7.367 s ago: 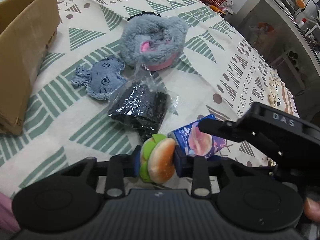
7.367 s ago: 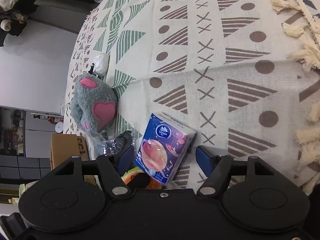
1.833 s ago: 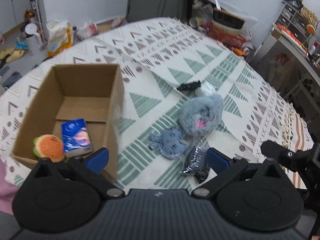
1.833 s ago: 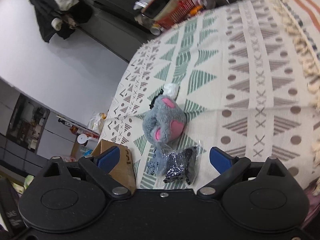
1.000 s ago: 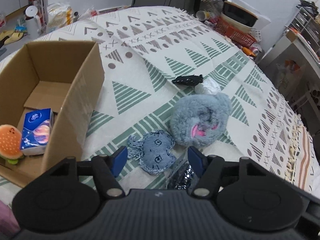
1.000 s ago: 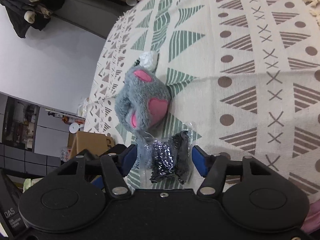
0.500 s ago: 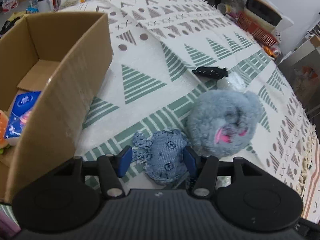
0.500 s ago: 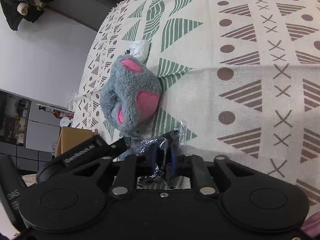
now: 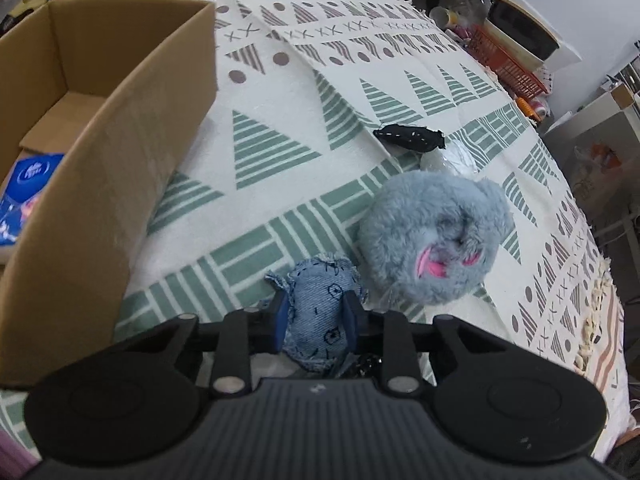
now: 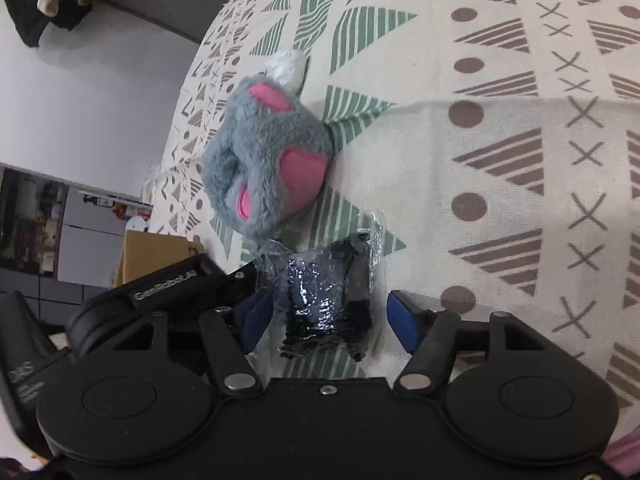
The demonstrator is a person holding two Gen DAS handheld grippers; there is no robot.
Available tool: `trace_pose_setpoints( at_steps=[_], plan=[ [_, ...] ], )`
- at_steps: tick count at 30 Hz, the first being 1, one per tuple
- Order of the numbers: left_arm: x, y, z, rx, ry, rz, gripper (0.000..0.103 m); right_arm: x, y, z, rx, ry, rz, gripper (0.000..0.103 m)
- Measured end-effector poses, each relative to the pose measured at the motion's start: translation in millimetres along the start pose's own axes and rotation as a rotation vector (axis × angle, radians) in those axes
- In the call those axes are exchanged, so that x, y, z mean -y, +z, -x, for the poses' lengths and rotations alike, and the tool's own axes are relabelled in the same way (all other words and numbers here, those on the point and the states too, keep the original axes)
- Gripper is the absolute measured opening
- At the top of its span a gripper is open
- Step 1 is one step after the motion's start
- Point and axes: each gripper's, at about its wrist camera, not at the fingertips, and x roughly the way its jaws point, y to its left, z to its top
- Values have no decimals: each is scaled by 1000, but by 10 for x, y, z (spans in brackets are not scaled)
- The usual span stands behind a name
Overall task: Organize soft objects
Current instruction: 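Carry the denim fish into the box with the left tool while the right tool carries the black bag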
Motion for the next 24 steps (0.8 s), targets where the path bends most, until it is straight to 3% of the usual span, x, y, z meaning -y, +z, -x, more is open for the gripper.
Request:
trace_pose_setpoints(
  at_steps=[2,5,24],
  plan=[
    [-25,-17,30,-9,-2,8,24,-22,-26,-3,8,0,32,45],
    [-49,-17,122,-9,-7,12,23,-48,-38,35,13,8,52,38],
    [-132,35,1188,113,-94,-29,23,-248,-215,623,124,88,125,36]
  ],
)
